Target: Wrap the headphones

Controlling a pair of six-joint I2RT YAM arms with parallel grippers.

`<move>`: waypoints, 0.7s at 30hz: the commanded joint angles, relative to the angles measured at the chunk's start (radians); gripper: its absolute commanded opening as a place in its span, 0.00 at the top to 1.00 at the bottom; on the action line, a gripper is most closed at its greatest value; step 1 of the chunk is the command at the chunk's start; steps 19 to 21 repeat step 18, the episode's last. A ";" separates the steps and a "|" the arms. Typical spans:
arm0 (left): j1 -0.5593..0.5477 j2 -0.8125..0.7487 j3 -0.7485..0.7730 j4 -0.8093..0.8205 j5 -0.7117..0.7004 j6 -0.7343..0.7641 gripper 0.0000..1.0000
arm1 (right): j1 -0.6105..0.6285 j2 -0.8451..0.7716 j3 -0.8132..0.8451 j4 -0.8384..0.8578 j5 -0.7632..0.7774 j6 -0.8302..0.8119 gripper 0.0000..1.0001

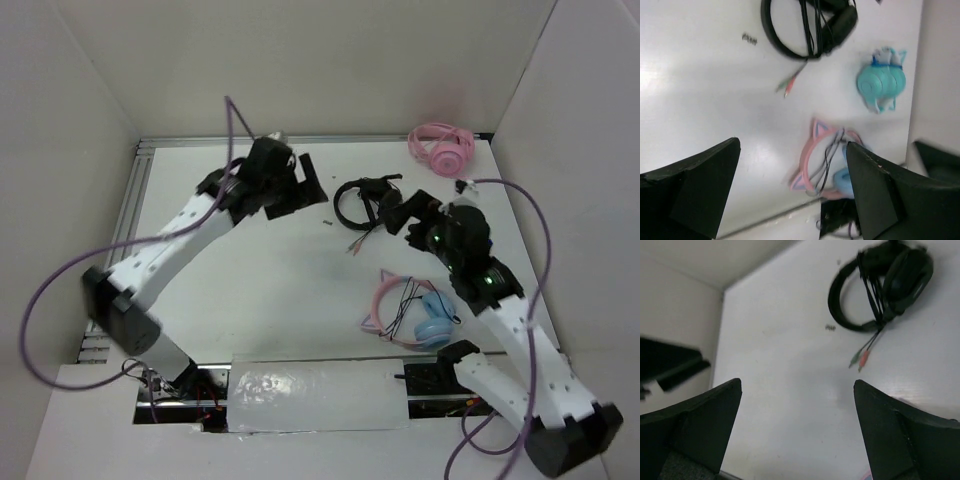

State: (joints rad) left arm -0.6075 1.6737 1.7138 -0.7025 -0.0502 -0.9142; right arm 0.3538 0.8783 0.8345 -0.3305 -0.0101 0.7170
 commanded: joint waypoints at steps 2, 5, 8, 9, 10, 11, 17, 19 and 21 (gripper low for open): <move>-0.131 -0.480 -0.388 0.009 -0.187 -0.056 0.01 | 0.022 -0.351 -0.029 -0.142 0.255 0.004 0.00; -0.175 -0.705 -0.542 0.001 -0.234 -0.090 0.01 | 0.025 -0.471 -0.064 -0.153 0.274 0.010 0.00; -0.189 -0.981 -0.648 -0.125 -0.261 -0.191 0.01 | 0.025 -0.585 -0.109 -0.133 0.268 -0.037 0.00; -0.190 -1.018 -0.664 -0.199 -0.272 -0.218 0.01 | 0.025 -0.604 -0.113 -0.137 0.278 -0.037 0.00; -0.187 -1.051 -0.683 -0.224 -0.284 -0.248 0.01 | 0.024 -0.624 -0.117 -0.143 0.286 -0.037 0.00; -0.184 -1.100 -0.691 -0.242 -0.286 -0.252 0.01 | 0.025 -0.628 -0.115 -0.143 0.285 -0.048 0.00; -0.169 -1.122 -0.715 -0.250 -0.258 -0.209 0.01 | 0.025 -0.619 -0.095 -0.171 0.268 -0.056 0.00; -0.169 -1.112 -0.715 -0.252 -0.257 -0.204 0.01 | 0.025 -0.619 -0.103 -0.167 0.266 -0.060 0.00; -0.169 -1.112 -0.715 -0.252 -0.257 -0.204 0.01 | 0.025 -0.619 -0.103 -0.167 0.266 -0.060 0.00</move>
